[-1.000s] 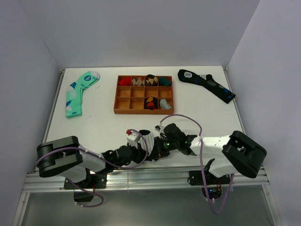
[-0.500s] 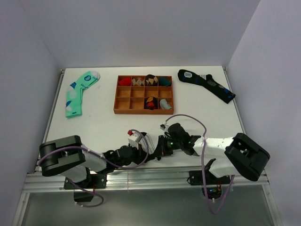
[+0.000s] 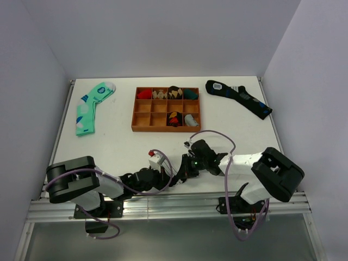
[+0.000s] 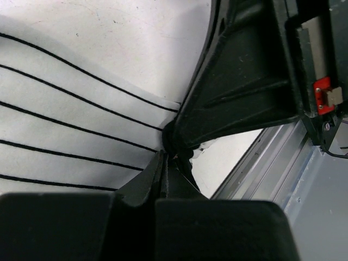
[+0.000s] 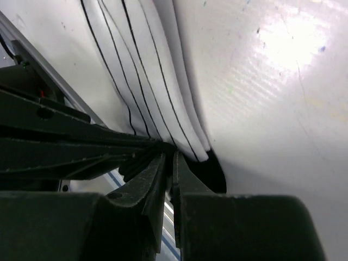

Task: Roll the socks
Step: Roll the sock at the center of the board.

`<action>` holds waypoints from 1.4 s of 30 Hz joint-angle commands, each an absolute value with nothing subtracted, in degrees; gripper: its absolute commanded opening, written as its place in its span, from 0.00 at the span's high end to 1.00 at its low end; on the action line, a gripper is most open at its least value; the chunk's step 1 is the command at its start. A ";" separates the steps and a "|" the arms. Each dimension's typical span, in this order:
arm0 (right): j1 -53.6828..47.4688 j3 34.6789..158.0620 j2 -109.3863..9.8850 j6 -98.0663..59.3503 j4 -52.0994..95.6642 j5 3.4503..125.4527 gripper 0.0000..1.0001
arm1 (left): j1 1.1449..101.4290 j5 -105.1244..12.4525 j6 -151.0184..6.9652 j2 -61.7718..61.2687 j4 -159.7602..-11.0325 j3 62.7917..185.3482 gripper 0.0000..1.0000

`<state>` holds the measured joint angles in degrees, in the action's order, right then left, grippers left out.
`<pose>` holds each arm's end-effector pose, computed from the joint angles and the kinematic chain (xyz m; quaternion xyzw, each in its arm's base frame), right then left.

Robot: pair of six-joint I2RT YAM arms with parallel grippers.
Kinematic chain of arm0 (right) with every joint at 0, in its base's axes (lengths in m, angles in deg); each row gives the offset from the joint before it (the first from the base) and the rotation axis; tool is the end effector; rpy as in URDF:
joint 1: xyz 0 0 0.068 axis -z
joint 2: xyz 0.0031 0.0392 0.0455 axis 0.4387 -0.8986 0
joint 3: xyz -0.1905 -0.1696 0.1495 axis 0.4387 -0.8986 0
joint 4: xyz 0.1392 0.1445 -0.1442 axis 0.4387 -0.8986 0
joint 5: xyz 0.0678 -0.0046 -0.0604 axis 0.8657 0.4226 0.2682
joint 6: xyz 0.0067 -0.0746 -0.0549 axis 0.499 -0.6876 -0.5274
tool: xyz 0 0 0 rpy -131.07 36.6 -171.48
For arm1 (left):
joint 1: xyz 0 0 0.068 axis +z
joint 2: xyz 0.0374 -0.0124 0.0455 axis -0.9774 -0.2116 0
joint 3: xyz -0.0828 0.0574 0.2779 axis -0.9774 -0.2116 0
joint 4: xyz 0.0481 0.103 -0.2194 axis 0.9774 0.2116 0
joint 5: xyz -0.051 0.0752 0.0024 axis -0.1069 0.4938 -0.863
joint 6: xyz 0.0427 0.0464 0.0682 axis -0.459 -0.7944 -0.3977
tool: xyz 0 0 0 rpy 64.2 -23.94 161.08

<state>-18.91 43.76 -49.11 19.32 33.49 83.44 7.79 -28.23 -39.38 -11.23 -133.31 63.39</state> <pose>0.1501 0.2025 0.1284 -0.0813 0.9036 0.4077 0.1034 0.1029 -0.2408 0.1286 0.1422 0.8289 -0.4110 0.3519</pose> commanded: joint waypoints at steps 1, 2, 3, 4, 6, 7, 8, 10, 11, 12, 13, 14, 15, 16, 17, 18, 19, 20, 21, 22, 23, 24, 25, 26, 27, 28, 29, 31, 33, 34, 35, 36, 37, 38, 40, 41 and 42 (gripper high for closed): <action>-18.28 45.96 -52.07 17.42 33.19 79.84 0.97 | 7.30 -30.17 -39.31 -10.28 -132.16 62.27 1.00; -18.28 46.22 -52.60 17.42 32.93 79.58 0.97 | 7.30 -30.08 -39.22 -10.19 -132.07 62.10 1.00; -18.28 46.49 -53.65 17.16 32.58 79.05 0.97 | 7.30 -29.90 -39.13 -9.75 -131.98 62.01 1.00; -18.28 46.49 -54.10 17.16 32.75 79.05 0.97 | 7.30 -29.38 -38.87 -9.40 -131.90 61.75 1.00; -18.28 46.84 -54.89 16.98 32.31 78.18 0.97 | 7.30 -27.80 -38.52 -7.21 -131.90 60.70 1.00; -18.28 46.93 -55.67 16.98 31.87 77.99 0.97 | 7.30 -27.18 -38.43 -6.15 -131.81 60.43 0.97; -18.28 47.01 -55.94 16.98 31.87 77.91 0.97 | 7.30 -25.52 -38.17 -5.01 -130.85 60.08 0.94; -18.28 47.19 -56.73 16.81 31.09 76.94 0.98 | 7.30 -24.37 -38.60 -0.89 -130.06 59.29 0.81; -18.28 47.28 -56.91 16.72 30.99 76.85 0.97 | 7.30 -23.15 -38.87 0.70 -128.83 58.94 0.75; -18.28 47.19 -57.00 16.72 30.99 76.85 0.98 | 7.21 -22.35 -38.96 4.02 -127.60 58.76 0.68; -18.28 47.28 -57.00 16.72 30.38 76.15 0.98 | 7.21 -21.73 -39.48 5.70 -126.72 58.58 0.67; -18.28 47.45 -57.00 16.63 30.11 75.97 0.98 | 7.21 -21.29 -39.92 7.37 -124.54 58.58 0.65; -18.28 47.37 -56.91 16.54 30.11 75.97 0.98 | 7.21 -20.16 -40.27 10.70 -123.38 58.75 0.62; -18.28 47.37 -56.83 16.63 29.94 75.88 0.98 | 7.12 -19.88 -41.06 12.21 -122.41 58.84 0.61; -18.28 47.45 -56.82 16.54 29.76 75.62 0.98 | 6.95 -19.79 -41.68 13.62 -121.36 59.02 0.61; -18.36 47.72 -56.82 16.46 29.59 75.53 0.98 | 6.69 -18.58 -42.03 15.98 -119.26 59.37 0.57; -18.36 47.81 -57.00 16.28 29.24 75.53 0.98 | 6.16 -17.95 -42.64 16.87 -118.11 59.46 0.55; -18.36 47.98 -57.00 16.28 29.15 75.53 0.98 | 5.20 -17.34 -43.08 17.58 -117.31 59.72 0.55; -18.36 48.16 -57.17 16.28 29.23 75.53 0.98 | 4.58 -16.81 -43.35 18.20 -115.83 60.16 0.56; -18.36 48.25 -57.18 16.28 29.15 75.53 0.98 | 2.92 -14.63 -43.70 18.20 -115.03 60.51 0.58; -18.36 48.33 -57.26 16.10 29.06 75.36 0.98 | 1.86 -13.30 -43.62 17.94 -114.33 60.86 0.59; -18.36 48.51 -57.61 16.02 28.88 75.36 0.98 | 0.72 -11.81 -43.53 16.63 -113.10 62.08 0.61; -18.36 48.51 -57.70 16.01 28.79 75.36 0.98 | -2.34 -7.01 -43.27 15.75 -111.26 62.97 0.61; -18.45 48.60 -57.79 16.01 28.79 75.36 0.99 | -4.46 -4.35 -43.09 14.78 -109.94 63.85 0.61; -18.37 48.51 -57.88 16.01 28.97 75.44 0.99 | -6.39 -1.63 -43.09 12.42 -109.14 65.68 0.62; -18.45 48.51 -57.97 15.93 28.97 75.44 0.99 | -9.89 1.88 -42.91 11.27 -107.74 66.66 0.63; -18.37 48.51 -58.23 16.01 29.06 75.53 0.99 | -11.15 3.13 -43.00 10.21 -107.29 67.45 0.63; -18.36 48.51 -58.40 15.93 29.06 75.71 0.99 | -12.65 3.85 -43.52 7.22 -107.02 69.39 0.64; -18.37 48.42 -58.58 15.93 28.97 75.71 0.99 | -13.18 3.94 -44.40 4.86 -107.29 71.14 0.63; -18.28 48.42 -58.58 15.84 28.97 75.71 0.99 | -13.35 4.46 -44.67 4.06 -106.85 71.84 0.62; -18.36 48.33 -58.58 15.84 28.97 75.71 0.99 | -13.27 4.81 -45.28 3.44 -106.33 72.90 0.61; -18.36 48.33 -58.49 15.75 28.80 75.71 0.99 | -13.36 5.16 -45.72 2.30 -106.15 73.43 0.60; -18.36 48.25 -58.49 15.66 28.79 75.62 0.99 | -13.27 5.69 -46.33 1.68 -105.88 73.87 0.59; -18.36 48.33 -58.41 15.66 28.62 75.62 0.99 | -13.27 6.13 -46.60 1.07 -105.71 74.57 0.59; -18.36 48.33 -58.32 15.58 28.44 75.62 0.99 | -12.31 5.26 -47.39 -0.08 -106.23 74.67 0.59; -18.36 48.33 -58.23 15.49 28.44 75.71 0.99 | -11.69 4.82 -47.40 -0.43 -106.32 74.58 0.59; -18.36 48.33 -58.32 15.49 28.44 75.71 0.99 | -11.34 4.47 -47.40 -0.34 -106.76 74.32 0.59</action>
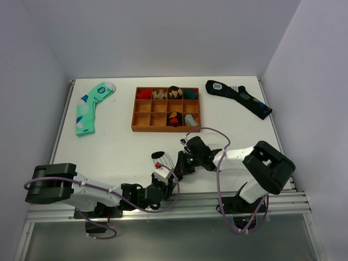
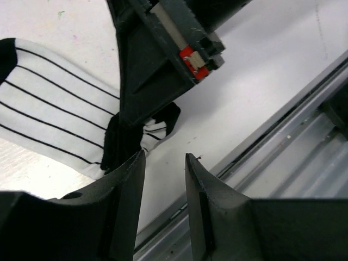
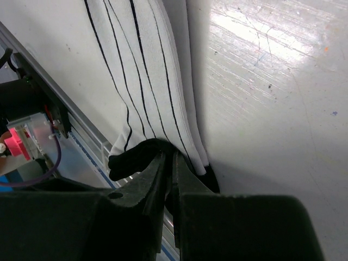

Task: Roll the socks
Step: Roll the sock at the center of the board.

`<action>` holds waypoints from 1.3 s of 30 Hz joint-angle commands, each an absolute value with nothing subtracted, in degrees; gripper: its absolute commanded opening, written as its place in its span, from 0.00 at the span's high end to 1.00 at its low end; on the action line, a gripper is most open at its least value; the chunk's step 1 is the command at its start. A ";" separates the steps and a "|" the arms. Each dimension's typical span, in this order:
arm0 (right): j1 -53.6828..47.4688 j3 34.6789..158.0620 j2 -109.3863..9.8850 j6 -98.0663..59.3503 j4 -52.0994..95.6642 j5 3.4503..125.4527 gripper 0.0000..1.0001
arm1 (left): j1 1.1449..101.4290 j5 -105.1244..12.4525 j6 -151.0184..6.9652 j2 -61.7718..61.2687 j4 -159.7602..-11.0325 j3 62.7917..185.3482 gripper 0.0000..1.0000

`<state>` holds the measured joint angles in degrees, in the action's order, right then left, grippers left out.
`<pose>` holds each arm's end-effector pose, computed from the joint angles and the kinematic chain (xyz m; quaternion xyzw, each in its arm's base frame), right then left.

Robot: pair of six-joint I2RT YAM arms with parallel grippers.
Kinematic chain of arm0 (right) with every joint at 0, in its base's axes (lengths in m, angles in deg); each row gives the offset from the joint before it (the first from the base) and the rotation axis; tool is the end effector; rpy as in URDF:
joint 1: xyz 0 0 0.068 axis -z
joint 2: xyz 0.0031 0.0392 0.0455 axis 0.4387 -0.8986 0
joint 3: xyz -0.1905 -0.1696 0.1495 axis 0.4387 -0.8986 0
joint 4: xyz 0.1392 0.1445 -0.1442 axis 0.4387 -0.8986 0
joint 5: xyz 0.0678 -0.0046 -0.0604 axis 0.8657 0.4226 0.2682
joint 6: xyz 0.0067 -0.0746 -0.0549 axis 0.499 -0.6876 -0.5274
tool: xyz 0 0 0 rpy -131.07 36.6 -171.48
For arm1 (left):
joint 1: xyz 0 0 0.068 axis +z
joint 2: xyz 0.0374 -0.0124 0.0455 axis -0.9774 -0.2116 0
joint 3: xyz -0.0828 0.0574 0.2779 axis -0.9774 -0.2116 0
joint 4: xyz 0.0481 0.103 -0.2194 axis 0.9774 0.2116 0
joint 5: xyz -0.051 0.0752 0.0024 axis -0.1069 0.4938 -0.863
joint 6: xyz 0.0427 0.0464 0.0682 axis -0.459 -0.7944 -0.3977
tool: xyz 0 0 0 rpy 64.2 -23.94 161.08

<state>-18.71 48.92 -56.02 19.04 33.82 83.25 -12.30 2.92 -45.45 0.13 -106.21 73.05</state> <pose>0.1700 0.2207 0.1243 -0.0787 0.9083 0.3991 0.0976 0.0545 -0.2472 0.1706 0.2017 0.8084 -0.2822 0.4756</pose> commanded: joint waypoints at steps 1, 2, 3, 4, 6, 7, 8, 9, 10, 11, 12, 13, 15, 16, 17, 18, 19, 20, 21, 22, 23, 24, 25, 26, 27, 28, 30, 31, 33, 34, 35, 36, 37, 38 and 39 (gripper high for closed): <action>-18.45 48.42 -58.41 15.49 28.44 75.71 0.99 | -10.29 4.12 -47.22 -0.08 -106.93 73.96 0.59; -18.37 48.42 -58.49 15.40 28.44 75.79 0.99 | -9.67 3.33 -47.31 0.53 -107.37 73.09 0.60; -18.36 48.42 -58.67 15.40 28.44 75.88 0.99 | -8.97 2.36 -47.57 0.97 -107.98 72.56 0.61; -18.45 48.42 -58.84 15.31 28.44 75.80 0.99 | -7.83 0.96 -47.83 1.41 -108.86 72.12 0.61; -18.36 48.42 -59.02 15.31 28.79 75.88 0.99 | -7.12 0.25 -47.92 2.38 -109.13 71.33 0.61; -18.36 48.42 -59.28 15.40 28.88 75.97 0.99 | -6.07 -1.15 -48.27 2.47 -109.31 71.24 0.61; -18.36 48.51 -59.37 15.49 28.97 75.97 0.99 | -5.54 -1.94 -48.45 2.56 -109.48 71.15 0.61; -18.36 48.51 -59.63 15.57 29.14 76.06 0.99 | -5.10 -2.56 -48.62 2.56 -109.66 71.15 0.63; -18.36 48.51 -59.90 15.49 29.23 76.15 0.99 | -4.40 -3.35 -48.89 2.64 -110.18 71.06 0.64; -18.36 48.60 -60.07 15.66 29.32 76.23 0.99 | -4.39 -3.97 -48.98 3.43 -110.54 70.80 0.65; -18.45 48.51 -60.08 15.58 29.41 76.23 0.99 | -4.39 -4.50 -49.06 3.87 -110.97 70.54 0.64; -18.37 48.51 -60.25 15.66 29.50 76.32 0.99 | -4.39 -5.46 -49.07 4.57 -112.20 69.66 0.64; -18.36 48.60 -60.43 15.66 29.41 76.32 0.99 | -4.39 -5.56 -48.98 6.24 -112.30 69.22 0.61; -18.36 48.60 -60.43 15.66 29.41 76.32 0.99 | -4.39 -5.21 -48.89 6.60 -111.86 69.13 0.60; -18.36 48.60 -60.43 15.66 29.41 76.32 0.99 | -4.39 -4.59 -48.89 7.03 -110.90 69.21 0.60; -18.36 48.60 -60.43 15.66 29.41 76.32 0.99 | -4.39 -4.07 -48.54 7.21 -110.72 68.95 0.60; -18.36 48.68 -60.43 15.58 29.32 76.32 0.99 | -4.48 -3.45 -48.10 7.39 -110.19 68.95 0.60; -18.36 48.69 -60.43 15.58 29.23 76.24 0.99 | -4.48 -3.36 -47.75 8.09 -110.36 68.43 0.60; -18.36 48.77 -60.43 15.58 29.15 76.32 0.99 | -4.65 -3.44 -47.49 8.53 -110.71 68.16 0.60; -18.36 48.77 -60.43 15.58 29.15 76.24 1.00 | -4.83 -4.05 -47.48 8.97 -111.24 67.73 0.60; -18.36 48.77 -60.43 15.58 29.06 76.15 1.00 | -4.92 -5.11 -47.40 9.67 -111.76 67.03 0.63; -18.36 48.77 -60.51 15.58 28.97 76.15 1.00 | -5.01 -8.16 -47.83 9.85 -113.16 66.76 0.63; -18.36 48.77 -60.52 15.49 28.97 76.15 1.00 | -5.01 -9.06 -48.10 9.76 -113.35 66.93 0.64; -18.36 48.77 -60.60 15.49 28.97 76.15 1.00 | -5.01 -9.68 -48.10 8.81 -113.09 67.28 0.67; -18.36 48.69 -60.69 15.57 29.14 76.15 1.00 | -5.01 -11.51 -48.45 8.28 -113.44 67.54 0.68; -18.36 48.69 -60.78 15.66 29.23 76.15 1.00 | -5.01 -12.05 -48.36 7.66 -113.79 67.63 0.69; -18.36 48.60 -61.04 15.75 29.50 76.32 1.00 | -4.92 -12.84 -47.93 5.73 -114.14 67.90 0.69; -18.36 48.51 -61.04 15.75 29.50 76.32 1.00 | -4.74 -13.02 -47.75 5.11 -115.01 67.81 0.69; -18.37 48.51 -61.30 15.75 29.58 76.32 1.00 | -4.48 -12.94 -47.05 3.53 -115.46 67.81 0.68; -18.36 48.51 -61.31 15.75 29.67 76.32 1.00 | -4.31 -12.59 -46.87 3.00 -115.46 67.98 0.68; -18.45 48.51 -61.39 15.75 29.67 76.32 1.00 | -4.13 -12.33 -46.78 2.04 -115.37 68.25 0.68; -18.37 48.42 -61.39 15.75 29.67 76.41 1.00 | -3.87 -12.06 -46.52 1.51 -115.37 68.25 0.68; -18.36 48.42 -61.48 15.66 29.76 76.50 1.00 | -3.69 -11.28 -46.34 1.07 -115.46 68.42 0.68; -18.36 48.42 -61.48 15.75 29.76 76.41 1.00 | -3.51 -10.66 -46.25 1.06 -115.55 68.25 0.68; -18.36 48.33 -61.57 15.66 29.85 76.41 1.00 | -3.25 -10.22 -45.90 1.15 -115.81 68.07 0.67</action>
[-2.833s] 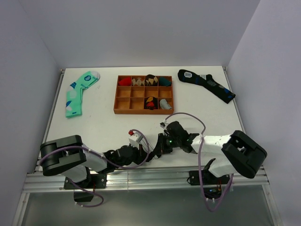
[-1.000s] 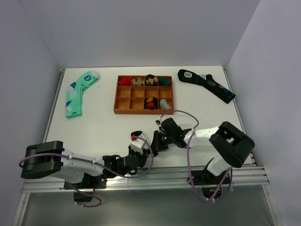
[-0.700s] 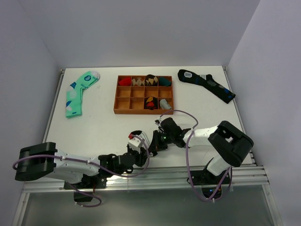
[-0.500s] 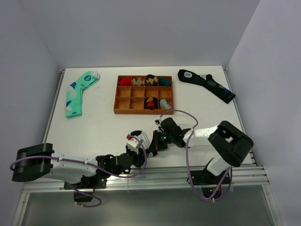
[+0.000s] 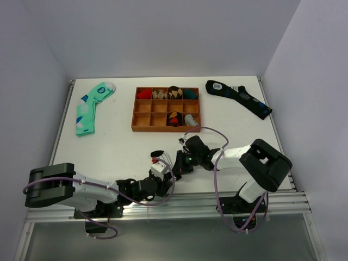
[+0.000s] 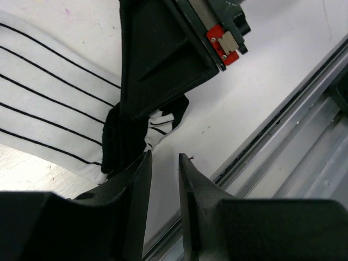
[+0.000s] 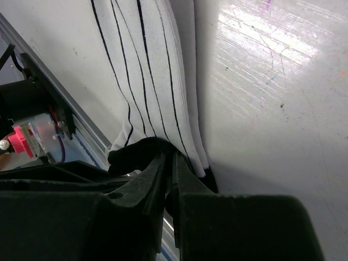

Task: Roll the socks
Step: Roll the sock at the center of the board.

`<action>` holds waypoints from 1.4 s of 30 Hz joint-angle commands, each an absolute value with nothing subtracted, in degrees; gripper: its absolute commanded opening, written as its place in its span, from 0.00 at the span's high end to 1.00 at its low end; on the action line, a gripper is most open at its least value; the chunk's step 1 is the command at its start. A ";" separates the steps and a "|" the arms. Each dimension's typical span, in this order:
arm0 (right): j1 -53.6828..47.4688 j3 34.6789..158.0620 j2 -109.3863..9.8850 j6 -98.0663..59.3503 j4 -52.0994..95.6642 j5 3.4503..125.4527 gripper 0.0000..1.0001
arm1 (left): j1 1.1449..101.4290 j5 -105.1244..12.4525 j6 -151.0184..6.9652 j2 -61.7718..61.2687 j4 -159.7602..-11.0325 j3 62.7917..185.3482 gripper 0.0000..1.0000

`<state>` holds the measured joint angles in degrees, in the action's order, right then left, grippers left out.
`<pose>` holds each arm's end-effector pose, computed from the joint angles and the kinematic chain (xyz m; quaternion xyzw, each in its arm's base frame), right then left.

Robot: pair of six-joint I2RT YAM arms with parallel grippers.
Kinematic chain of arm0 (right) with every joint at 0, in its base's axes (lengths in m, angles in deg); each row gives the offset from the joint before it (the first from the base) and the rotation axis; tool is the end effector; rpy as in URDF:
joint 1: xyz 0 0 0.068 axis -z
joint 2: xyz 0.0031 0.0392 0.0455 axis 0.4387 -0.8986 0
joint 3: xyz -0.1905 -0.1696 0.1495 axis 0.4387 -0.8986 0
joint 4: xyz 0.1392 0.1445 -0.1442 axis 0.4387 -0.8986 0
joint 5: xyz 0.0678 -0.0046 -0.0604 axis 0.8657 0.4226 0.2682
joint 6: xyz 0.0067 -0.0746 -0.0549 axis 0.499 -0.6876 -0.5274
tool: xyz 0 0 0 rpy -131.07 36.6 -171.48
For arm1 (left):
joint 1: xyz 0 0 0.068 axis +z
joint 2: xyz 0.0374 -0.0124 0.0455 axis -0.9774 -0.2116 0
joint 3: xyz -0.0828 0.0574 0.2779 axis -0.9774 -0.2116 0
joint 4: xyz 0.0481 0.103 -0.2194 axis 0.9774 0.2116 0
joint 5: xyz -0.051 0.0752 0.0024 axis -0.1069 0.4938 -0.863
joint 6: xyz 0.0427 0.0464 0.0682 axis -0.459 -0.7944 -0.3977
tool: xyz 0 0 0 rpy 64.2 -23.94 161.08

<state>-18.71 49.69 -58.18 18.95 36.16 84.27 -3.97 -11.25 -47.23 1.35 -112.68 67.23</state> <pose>0.1748 0.2273 0.1227 -0.0844 0.9034 0.4090 0.0975 0.0719 -0.2330 0.1530 0.2150 0.8190 -0.3201 0.4250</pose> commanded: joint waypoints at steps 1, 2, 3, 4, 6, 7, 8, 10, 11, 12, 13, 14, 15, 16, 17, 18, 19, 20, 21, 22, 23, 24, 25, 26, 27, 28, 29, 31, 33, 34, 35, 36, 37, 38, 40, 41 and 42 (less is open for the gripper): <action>-18.36 48.33 -61.66 15.66 29.85 76.50 1.00 | -2.99 -9.95 -45.73 1.32 -116.07 67.55 0.67; -18.36 48.33 -61.75 15.66 29.85 76.50 1.00 | -2.64 -10.12 -45.64 1.59 -116.25 67.46 0.68; -18.36 48.33 -61.75 15.58 29.85 76.50 1.00 | -1.59 -9.86 -45.55 1.76 -115.99 67.46 0.68; -18.36 48.33 -61.75 15.58 29.94 76.59 1.00 | -1.32 -9.43 -45.64 1.77 -115.47 67.54 0.68; -18.45 48.33 -61.83 15.49 29.94 76.59 1.00 | -0.09 -9.60 -45.90 1.85 -115.20 67.54 0.68; -18.37 48.33 -62.01 15.49 30.02 76.67 1.00 | 0.35 -9.69 -45.99 2.03 -115.20 67.55 0.68; -18.36 48.33 -61.92 15.49 30.02 76.67 1.00 | 1.14 -10.47 -46.34 2.12 -115.11 67.46 0.69; -18.36 48.33 -62.10 15.40 30.02 76.76 1.00 | 2.02 -10.48 -46.34 1.68 -114.85 67.55 0.69; -18.36 48.33 -62.10 15.31 30.02 76.76 1.00 | 2.55 -11.09 -46.34 1.50 -115.28 67.46 0.70; -18.36 48.42 -62.18 15.31 30.11 76.76 1.00 | 2.81 -11.18 -46.34 1.24 -115.46 67.20 0.70; -18.36 48.42 -62.27 15.31 30.11 76.85 1.00 | 2.99 -11.27 -46.08 0.98 -115.46 67.02 0.70; -18.36 48.42 -62.53 15.31 30.11 76.85 1.00 | 3.34 -11.01 -45.90 0.71 -115.46 67.02 0.70; -18.36 48.51 -62.62 15.31 30.11 76.94 1.00 | 3.43 -11.09 -45.81 0.19 -115.81 66.93 0.70; -18.36 48.51 -62.71 15.22 30.11 77.02 1.00 | 3.52 -11.09 -45.55 -0.08 -115.90 66.84 0.70; -18.36 48.60 -62.71 15.31 30.11 77.03 1.00 | 3.69 -11.09 -45.55 -0.34 -116.25 66.76 0.71; -18.36 48.60 -62.80 15.22 30.11 76.94 1.00 | 3.69 -10.83 -45.38 -1.04 -116.25 66.84 0.71; -18.36 48.68 -62.80 15.22 30.03 76.94 1.00 | 3.69 -10.74 -44.94 -1.39 -116.34 66.93 0.71; -18.36 48.69 -62.80 15.22 30.02 76.94 1.00 | 3.78 -10.74 -44.67 -1.83 -116.69 66.84 0.72; -18.36 48.77 -62.89 15.22 30.02 76.94 1.00 | 3.78 -10.83 -44.50 -2.62 -117.04 66.49 0.72; -18.36 48.77 -63.06 15.22 30.02 77.02 1.00 | 3.78 -10.74 -43.89 -2.98 -118.00 66.32 0.73; -18.36 48.77 -63.06 15.22 30.02 76.94 1.00 | 3.78 -10.74 -43.53 -3.42 -118.53 65.71 0.73; -18.36 48.69 -63.24 15.22 30.11 76.94 1.00 | 3.78 -10.57 -43.18 -4.12 -118.97 65.44 0.73; -18.36 48.69 -63.24 15.22 30.20 76.94 1.00 | 3.78 -10.13 -42.57 -4.47 -119.32 65.35 0.74; -18.36 48.60 -63.24 15.22 30.29 76.94 1.00 | 3.78 -9.86 -42.30 -4.82 -119.59 64.91 0.74; -18.36 48.51 -63.33 15.22 30.37 76.68 1.00 | 3.78 -9.43 -42.04 -5.26 -119.68 64.82 0.75; -18.36 48.34 -63.24 15.31 30.55 76.59 1.00 | 3.78 -8.47 -41.42 -5.35 -119.59 64.73 0.76; -18.45 48.25 -63.24 15.22 30.55 76.59 1.00 | 3.78 -7.85 -41.07 -5.35 -119.68 64.38 0.76; -18.28 47.98 -63.33 15.22 30.55 76.24 1.00 | 3.78 -6.35 -39.84 -4.92 -118.80 64.03 0.76; -18.37 47.63 -63.33 15.31 30.81 76.06 1.00 | 3.78 -5.12 -39.31 -3.87 -118.80 63.33 0.76; -18.36 47.46 -63.42 15.22 31.08 75.97 1.00 | 3.78 -4.59 -38.79 -3.51 -118.28 63.33 0.76; -18.36 47.37 -63.42 15.40 31.43 76.06 1.00 | 3.78 -3.98 -38.52 -3.33 -117.49 63.50 0.76; -18.36 46.93 -63.42 15.40 31.69 76.06 1.00 | 3.78 -3.97 -38.78 -3.33 -117.05 63.50 0.76; -18.36 46.75 -63.50 15.57 32.22 75.97 1.00 | 3.78 -3.71 -38.43 -3.42 -116.35 63.76 0.76; -18.36 46.40 -63.50 15.84 32.48 76.06 1.00 | 3.78 -3.45 -38.34 -3.59 -115.82 64.03 0.77; -18.36 45.96 -63.42 16.01 33.18 76.06 1.00 | 3.78 -3.44 -37.56 -4.56 -115.63 64.12 0.79; -18.36 45.61 -63.33 16.01 33.36 75.97 1.00 | 3.78 -3.45 -37.29 -4.82 -115.90 63.86 0.80; -18.36 45.35 -63.15 16.01 33.45 75.97 1.00 | 3.78 -3.10 -36.85 -5.35 -115.03 64.03 0.82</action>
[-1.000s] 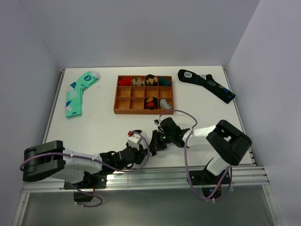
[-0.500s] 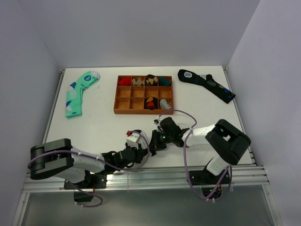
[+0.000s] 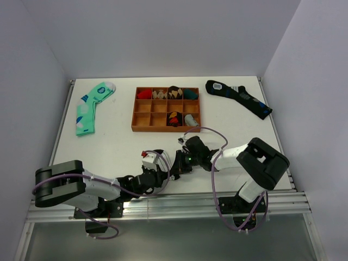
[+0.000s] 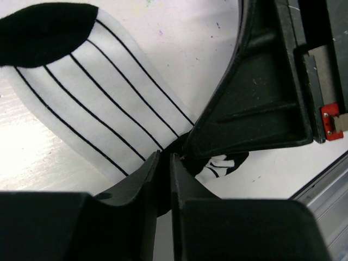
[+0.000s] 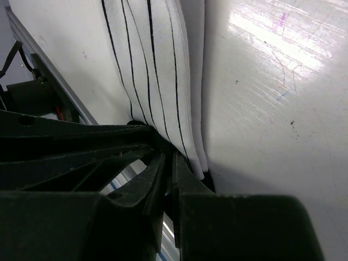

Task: Roll the socks
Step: Roll the sock at the center of the board.

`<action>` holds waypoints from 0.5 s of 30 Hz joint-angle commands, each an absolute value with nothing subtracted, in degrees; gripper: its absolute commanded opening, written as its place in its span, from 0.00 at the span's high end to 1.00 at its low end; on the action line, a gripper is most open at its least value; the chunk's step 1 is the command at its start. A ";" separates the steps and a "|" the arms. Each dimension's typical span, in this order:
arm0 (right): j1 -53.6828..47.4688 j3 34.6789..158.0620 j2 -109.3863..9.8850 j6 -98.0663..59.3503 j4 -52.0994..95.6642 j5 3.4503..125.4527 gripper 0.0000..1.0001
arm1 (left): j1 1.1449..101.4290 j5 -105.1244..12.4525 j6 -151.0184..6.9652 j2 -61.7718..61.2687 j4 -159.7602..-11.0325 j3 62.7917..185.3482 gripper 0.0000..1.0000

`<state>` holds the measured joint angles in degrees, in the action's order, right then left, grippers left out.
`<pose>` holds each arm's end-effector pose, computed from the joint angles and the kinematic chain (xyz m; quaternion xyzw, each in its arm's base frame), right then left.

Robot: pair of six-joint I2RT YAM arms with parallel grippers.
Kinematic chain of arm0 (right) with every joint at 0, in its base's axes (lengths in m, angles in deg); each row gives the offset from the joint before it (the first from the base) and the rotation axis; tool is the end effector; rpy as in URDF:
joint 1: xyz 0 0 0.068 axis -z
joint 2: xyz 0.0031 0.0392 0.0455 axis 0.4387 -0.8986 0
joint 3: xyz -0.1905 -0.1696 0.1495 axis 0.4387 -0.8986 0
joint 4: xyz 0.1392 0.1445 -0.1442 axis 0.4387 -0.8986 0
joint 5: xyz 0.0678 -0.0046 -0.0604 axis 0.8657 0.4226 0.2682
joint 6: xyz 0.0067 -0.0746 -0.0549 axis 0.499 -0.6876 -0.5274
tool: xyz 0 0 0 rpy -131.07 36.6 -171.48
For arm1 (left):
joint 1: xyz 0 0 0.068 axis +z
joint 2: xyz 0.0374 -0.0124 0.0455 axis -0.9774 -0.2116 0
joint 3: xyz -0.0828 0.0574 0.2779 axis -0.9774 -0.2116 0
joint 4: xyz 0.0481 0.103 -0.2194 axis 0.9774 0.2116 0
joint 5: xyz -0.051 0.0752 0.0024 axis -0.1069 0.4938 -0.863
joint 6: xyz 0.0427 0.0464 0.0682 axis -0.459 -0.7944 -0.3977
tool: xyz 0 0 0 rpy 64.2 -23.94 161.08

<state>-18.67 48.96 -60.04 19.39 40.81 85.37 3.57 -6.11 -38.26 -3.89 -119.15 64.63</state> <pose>0.1774 0.2316 0.1196 -0.0882 0.8951 0.4251 0.1019 0.1072 -0.2165 0.1361 0.0756 0.8422 -0.2921 0.4468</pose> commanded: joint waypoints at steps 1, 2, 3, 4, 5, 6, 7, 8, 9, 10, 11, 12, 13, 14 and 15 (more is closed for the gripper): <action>-18.36 45.17 -63.07 16.19 33.63 75.97 1.00 | 3.78 -2.83 -35.63 -5.53 -114.41 64.03 0.84; -18.36 44.56 -62.72 16.28 33.89 76.14 1.00 | 3.87 -3.09 -35.36 -5.62 -114.23 64.12 0.86; -18.36 44.29 -62.45 16.28 34.24 76.15 1.00 | 3.87 -3.62 -35.35 -5.88 -114.14 64.29 0.88; -18.36 44.12 -62.19 16.37 34.59 76.15 1.00 | 3.87 -3.80 -34.83 -5.97 -113.10 64.47 0.90; -18.36 43.68 -62.01 16.54 34.77 76.23 1.00 | 3.96 -4.06 -34.83 -6.14 -112.57 65.08 0.92; -18.36 43.50 -61.84 16.54 35.03 76.23 1.00 | 3.96 -4.32 -34.57 -6.41 -111.86 65.52 0.95; -18.45 43.33 -61.75 16.63 35.47 76.32 1.00 | 4.05 -4.76 -34.56 -6.58 -110.20 65.96 0.98; -18.45 42.98 -61.57 16.72 35.65 76.32 1.00 | 4.22 -5.11 -34.39 -7.19 -109.06 67.01 0.99; -18.45 42.80 -61.57 16.72 35.82 76.41 1.00 | 4.31 -5.29 -34.04 -7.46 -108.17 67.54 1.00; -18.45 42.71 -61.48 16.98 36.17 76.41 1.00 | 4.48 -6.16 -33.95 -7.81 -106.69 67.98 1.00; -18.45 42.36 -61.40 17.16 36.35 76.50 1.00 | 4.57 -6.43 -33.69 -8.25 -105.98 68.94 1.00; -18.54 42.27 -61.31 17.24 36.53 76.24 1.00 | 4.57 -6.70 -33.25 -9.04 -105.45 69.21 1.00; -18.54 42.10 -60.96 17.33 36.62 76.06 1.00 | 4.57 -7.39 -32.98 -9.48 -105.01 69.39 1.00; -18.63 42.01 -60.69 17.33 36.62 75.97 1.00 | 4.57 -7.75 -32.89 -9.83 -104.83 69.39 1.00; -18.63 42.01 -60.52 17.33 36.53 75.36 0.99 | 4.57 -8.10 -32.20 -10.10 -104.56 69.39 1.00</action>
